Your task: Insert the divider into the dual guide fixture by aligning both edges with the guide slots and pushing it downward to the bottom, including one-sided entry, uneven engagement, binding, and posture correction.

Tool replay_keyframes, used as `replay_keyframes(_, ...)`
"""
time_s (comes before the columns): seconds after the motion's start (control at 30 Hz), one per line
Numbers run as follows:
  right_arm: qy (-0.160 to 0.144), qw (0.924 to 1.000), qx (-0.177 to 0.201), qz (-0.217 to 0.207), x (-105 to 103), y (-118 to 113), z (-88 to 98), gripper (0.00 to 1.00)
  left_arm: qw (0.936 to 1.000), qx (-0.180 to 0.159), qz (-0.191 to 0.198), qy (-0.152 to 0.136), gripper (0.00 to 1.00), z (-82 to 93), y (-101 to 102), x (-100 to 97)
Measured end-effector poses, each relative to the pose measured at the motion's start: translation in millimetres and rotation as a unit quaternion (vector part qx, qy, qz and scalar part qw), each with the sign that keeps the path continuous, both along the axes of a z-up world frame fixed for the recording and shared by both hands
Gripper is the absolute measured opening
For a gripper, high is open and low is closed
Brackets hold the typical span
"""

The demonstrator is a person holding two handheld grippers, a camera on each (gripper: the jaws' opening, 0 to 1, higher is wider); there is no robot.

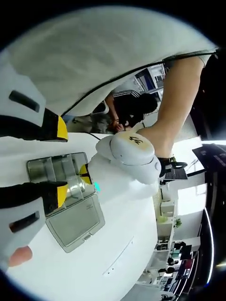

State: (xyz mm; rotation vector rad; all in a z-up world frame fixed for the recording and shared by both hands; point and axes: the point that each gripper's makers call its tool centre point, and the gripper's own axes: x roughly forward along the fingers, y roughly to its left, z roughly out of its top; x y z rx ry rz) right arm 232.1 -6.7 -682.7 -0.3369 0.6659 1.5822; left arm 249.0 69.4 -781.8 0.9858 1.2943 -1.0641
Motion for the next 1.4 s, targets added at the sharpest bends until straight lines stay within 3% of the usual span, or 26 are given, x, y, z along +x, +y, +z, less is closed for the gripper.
replay_keyframes(1.4,0.016,0.9995,-0.001,-0.028,8.6,-19.3,-12.9,0.31,0.9991,-0.034,0.008,-0.026,0.0,-13.4,-0.4,0.6)
